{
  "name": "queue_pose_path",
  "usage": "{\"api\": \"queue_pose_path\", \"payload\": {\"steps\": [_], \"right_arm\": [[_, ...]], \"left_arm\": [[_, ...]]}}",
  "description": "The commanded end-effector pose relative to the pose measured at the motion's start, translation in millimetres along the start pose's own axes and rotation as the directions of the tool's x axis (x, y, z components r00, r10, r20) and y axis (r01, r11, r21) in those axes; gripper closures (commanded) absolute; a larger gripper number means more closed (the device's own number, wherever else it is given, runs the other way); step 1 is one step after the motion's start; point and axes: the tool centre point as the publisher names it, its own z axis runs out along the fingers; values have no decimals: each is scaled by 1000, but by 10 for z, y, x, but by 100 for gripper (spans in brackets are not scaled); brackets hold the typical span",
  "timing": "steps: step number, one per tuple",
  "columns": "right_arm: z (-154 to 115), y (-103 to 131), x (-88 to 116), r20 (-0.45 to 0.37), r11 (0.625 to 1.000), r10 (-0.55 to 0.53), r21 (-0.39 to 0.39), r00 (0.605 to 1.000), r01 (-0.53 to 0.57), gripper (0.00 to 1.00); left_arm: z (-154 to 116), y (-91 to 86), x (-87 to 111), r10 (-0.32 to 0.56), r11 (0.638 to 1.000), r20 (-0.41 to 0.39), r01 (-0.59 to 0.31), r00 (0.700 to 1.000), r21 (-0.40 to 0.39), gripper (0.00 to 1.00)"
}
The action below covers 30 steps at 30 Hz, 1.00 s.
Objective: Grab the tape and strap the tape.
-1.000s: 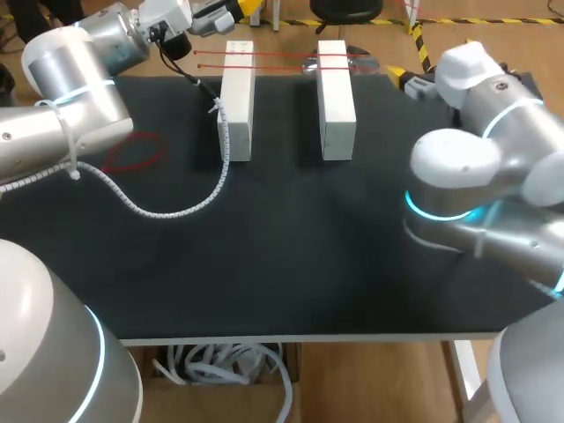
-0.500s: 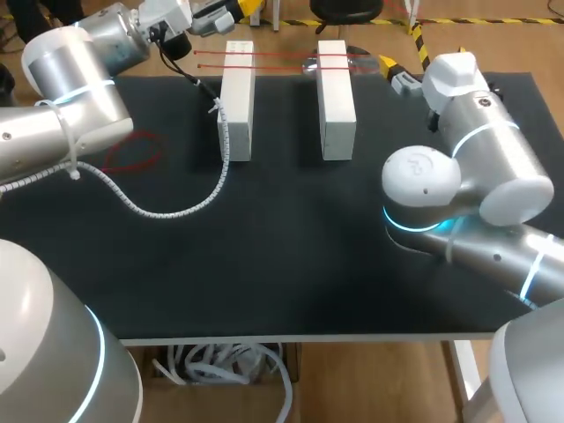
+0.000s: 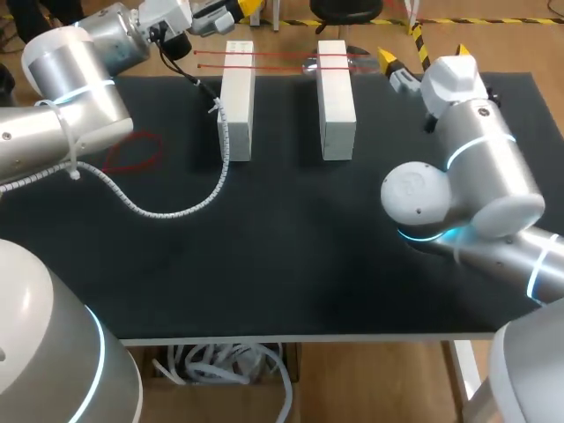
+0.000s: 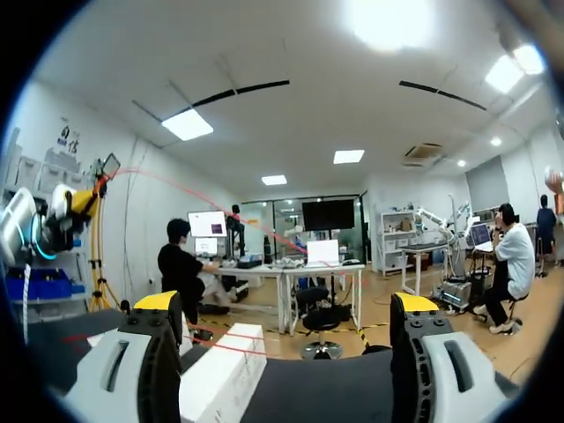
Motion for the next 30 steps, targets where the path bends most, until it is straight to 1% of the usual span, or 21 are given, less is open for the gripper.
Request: {"api": "queue_pose_path", "payload": {"steps": [1, 2, 4, 5, 6, 8, 9, 10, 11, 13, 14, 16, 19, 21, 22, 23, 26, 28, 30], "right_arm": [[-38, -103, -6, -91, 879, 205, -421, 974, -225, 0], [-52, -98, 10, -98, 857, 227, -452, 969, -247, 0], [-79, -87, 32, -151, 803, 286, -502, 946, -323, 0], [-87, -85, 39, -162, 787, 310, -509, 937, -349, 0], [-96, -79, 43, -175, 754, 356, -527, 918, -393, 0], [-102, -62, 42, -202, 697, 445, -534, 872, -479, 0], [-103, -44, 43, -222, 660, 498, -530, 838, -532, 0], [-95, -21, 41, -232, 628, 531, -538, 815, -562, 0], [-89, 33, 51, -264, 596, 540, -551, 799, -584, 0], [-81, 112, 76, -300, 564, 546, -560, 783, -607, 0], [-73, 177, 96, -324, 538, 546, -571, 773, -620, 0], [-60, 302, 132, -351, 510, 556, -571, 753, -643, 0], [-37, 472, 172, -372, 484, 563, -576, 738, -659, 0], [-40, 572, 207, -379, 477, 563, -576, 734, -664, 0], [-47, 607, 219, -383, 477, 551, -585, 741, -657, 0], [-52, 620, 221, -375, 478, 552, -590, 745, -651, 0], [-116, 638, 204, -359, 473, 572, -591, 737, -654, 0], [-157, 628, 208, -342, 477, 591, -582, 730, -659, 0], [-174, 623, 210, -335, 484, 591, -580, 734, -655, 0]], "left_arm": [[0, 2, 5, 1, 1000, 2, -1, 1000, 1, 100], [0, 2, 5, 1, 1000, 2, -1, 1000, 1, 100], [0, 2, 5, 1, 1000, 2, -1, 1000, 1, 100], [0, 2, 5, 1, 1000, 2, -1, 1000, 1, 100], [0, 2, 5, 1, 1000, 2, -1, 1000, 1, 100], [0, 2, 5, 1, 1000, 2, -1, 1000, 1, 100], [0, 2, 5, 1, 1000, 2, -1, 1000, 1, 100], [0, 2, 5, 1, 1000, 2, -1, 1000, 1, 100], [0, 2, 5, 1, 1000, 2, -1, 1000, 1, 100], [0, 2, 5, 1, 1000, 2, -1, 1000, 1, 100], [0, 2, 5, 1, 1000, 2, -1, 1000, 1, 100], [0, 2, 5, 1, 1000, 2, -1, 1000, 1, 100], [0, 2, 5, 1, 1000, 2, -1, 1000, 1, 100], [0, 2, 5, 1, 1000, 2, -1, 1000, 1, 100], [0, 2, 5, 1, 1000, 2, -1, 1000, 1, 100], [0, 2, 5, 1, 1000, 2, -1, 1000, 1, 100], [0, 2, 5, 1, 1000, 2, -1, 1000, 1, 100], [0, 2, 5, 1, 1000, 2, -1, 1000, 1, 100], [0, 2, 5, 1, 1000, 2, -1, 1000, 1, 100]]}}
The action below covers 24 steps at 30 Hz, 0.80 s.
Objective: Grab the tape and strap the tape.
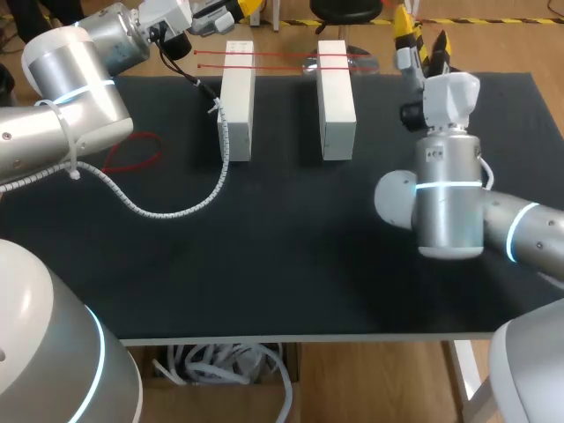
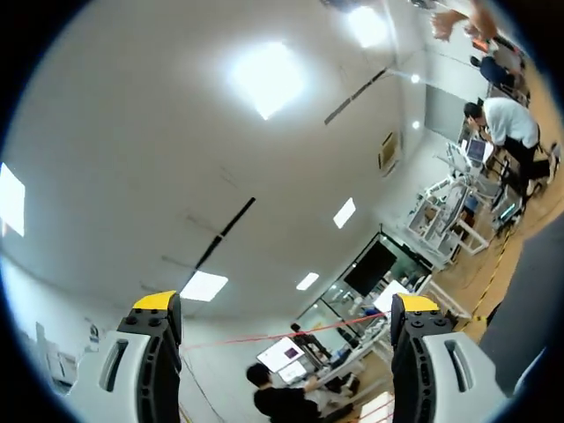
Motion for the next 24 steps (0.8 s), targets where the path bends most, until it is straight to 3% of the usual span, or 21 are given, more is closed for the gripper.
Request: {"api": "queue_pose_path", "payload": {"steps": [1, 9, 14, 15, 16, 20, 22, 24], "right_arm": [[-100, -90, -109, -28, 978, 21, -208, 999, -26, 0], [-139, -134, -210, 95, 991, 40, -128, 995, -28, 0], [-192, -246, -373, 237, 1000, 21, -17, 971, -18, 0], [-211, -296, -379, 263, 999, -4, 40, 965, -7, 0], [-232, -333, -362, 273, 997, 52, 46, 961, -66, 0], [-173, -387, -135, 204, 991, 31, 121, 978, -57, 0], [-156, -388, -14, 166, 989, 60, 121, 984, -81, 0], [-137, -387, -34, 157, 990, 65, 111, 986, -83, 0]], "left_arm": [[0, 2, 5, 1, 1000, 2, -1, 1000, 1, 100], [0, 2, 5, 1, 1000, 2, -1, 1000, 1, 100], [0, 2, 5, 1, 1000, 2, -1, 1000, 1, 100], [0, 2, 5, 1, 1000, 2, -1, 1000, 1, 100], [0, 2, 5, 1, 1000, 2, -1, 1000, 1, 100], [0, 2, 5, 1, 1000, 2, -1, 1000, 1, 100], [0, 2, 5, 1, 1000, 2, -1, 1000, 1, 100], [0, 2, 5, 1, 1000, 2, -1, 1000, 1, 100]]}}
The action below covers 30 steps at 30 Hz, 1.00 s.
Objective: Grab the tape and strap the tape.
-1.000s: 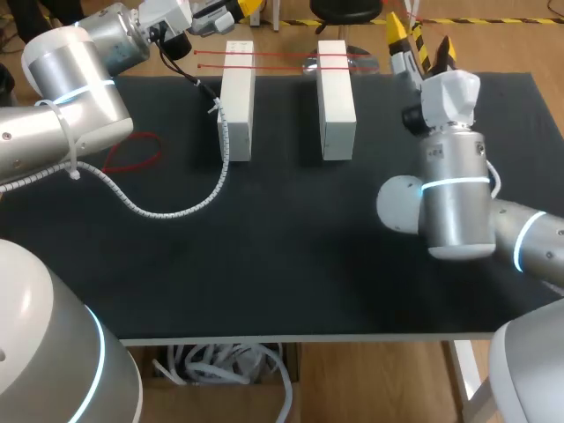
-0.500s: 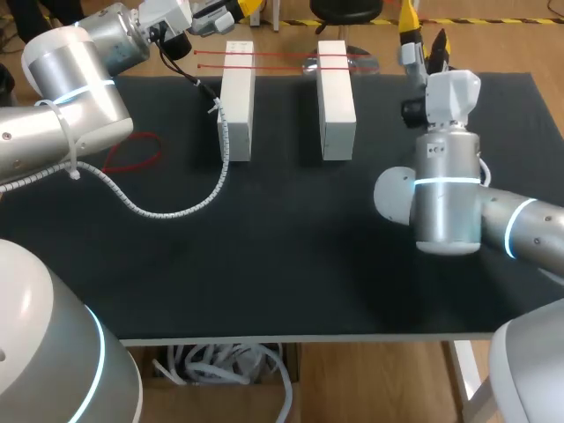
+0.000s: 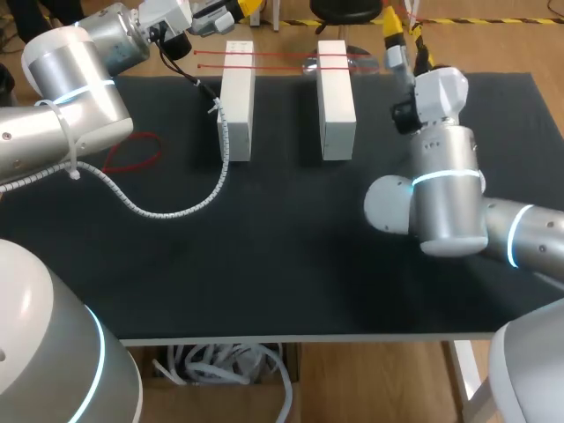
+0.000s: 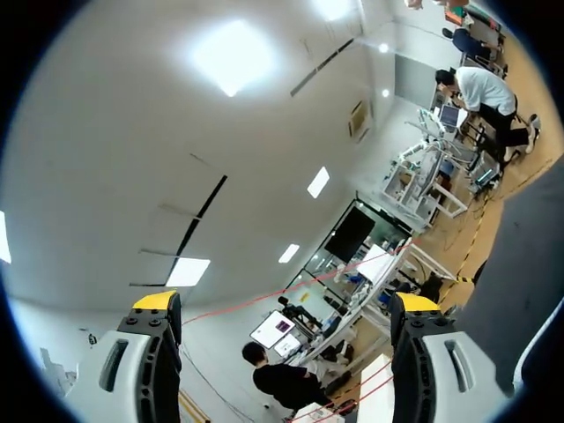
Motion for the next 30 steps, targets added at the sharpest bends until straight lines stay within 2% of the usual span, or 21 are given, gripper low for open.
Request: {"api": "queue_pose_path", "payload": {"steps": [1, 4, 6, 7, 9, 30], "right_arm": [[-61, -40, 10, 19, 1000, 17, -26, 1000, -17, 0], [-62, -48, 10, -2, 999, 13, -41, 1000, -13, 0], [-46, -9, -102, 25, 999, -6, -52, 1000, 7, 0], [-10, 22, -151, 18, 995, -84, -46, 996, 85, 0], [85, 80, -254, -13, 962, -271, 15, 963, 271, 0], [85, 80, -254, -13, 962, -271, 15, 963, 271, 0]], "left_arm": [[-1, 2, 4, 1, 1000, 2, -1, 1000, 1, 100], [-1, 2, 4, 1, 1000, 2, -1, 1000, 1, 100], [-1, 2, 4, 1, 1000, 2, -1, 1000, 1, 100], [-1, 2, 4, 1, 1000, 2, -1, 1000, 1, 100], [-1, 2, 4, 1, 1000, 2, -1, 1000, 1, 100], [-1, 2, 4, 1, 1000, 2, -1, 1000, 1, 100]]}}
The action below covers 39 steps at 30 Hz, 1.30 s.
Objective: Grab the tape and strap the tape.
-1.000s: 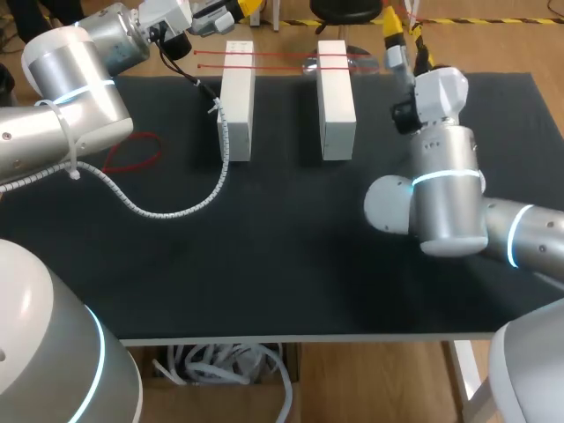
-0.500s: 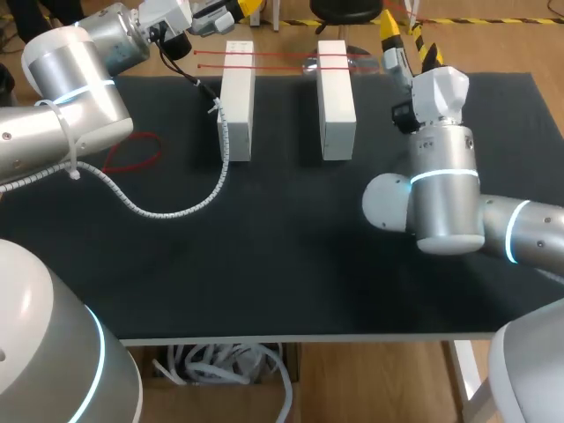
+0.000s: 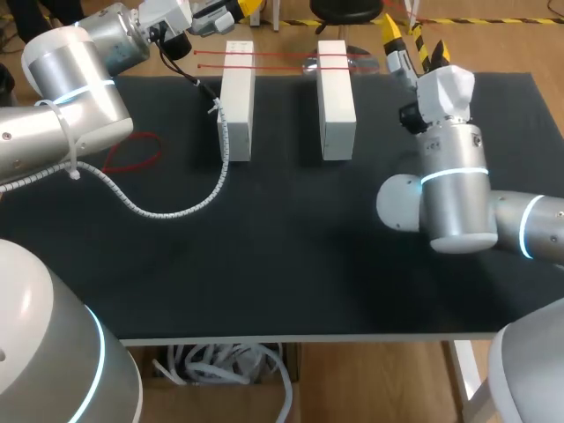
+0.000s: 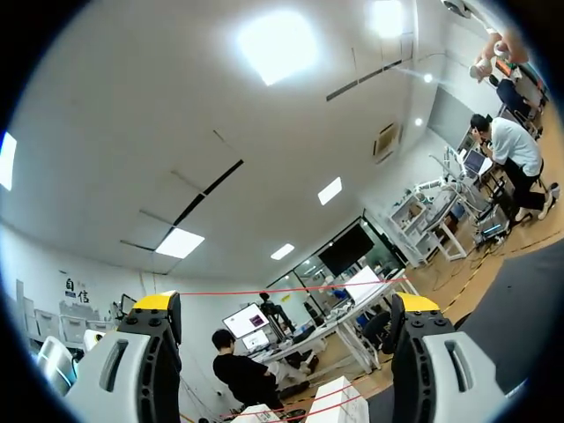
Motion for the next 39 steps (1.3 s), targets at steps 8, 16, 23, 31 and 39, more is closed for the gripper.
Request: {"api": "queue_pose_path", "payload": {"steps": [8, 16, 23, 31, 39], "right_arm": [[4, -1, -13, -2, 1000, 0, 1, 1000, 0, 0], [-124, 27, 127, 219, 974, 217, 20, 951, -227, 0], [-173, 221, 246, 351, 914, 392, -43, 850, -404, 0], [-222, 276, -12, 479, 854, 501, -141, 721, -500, 0], [-185, 127, -175, 559, 790, 573, -184, 599, -585, 0]], "left_arm": [[0, 2, 4, 1, 1000, 2, -1, 1000, 1, 100], [0, 2, 4, 1, 1000, 2, -1, 1000, 1, 100], [0, 2, 4, 1, 1000, 2, -1, 1000, 1, 100], [0, 2, 4, 1, 1000, 2, -1, 1000, 1, 100], [0, 2, 4, 1, 1000, 2, -1, 1000, 1, 100]]}}
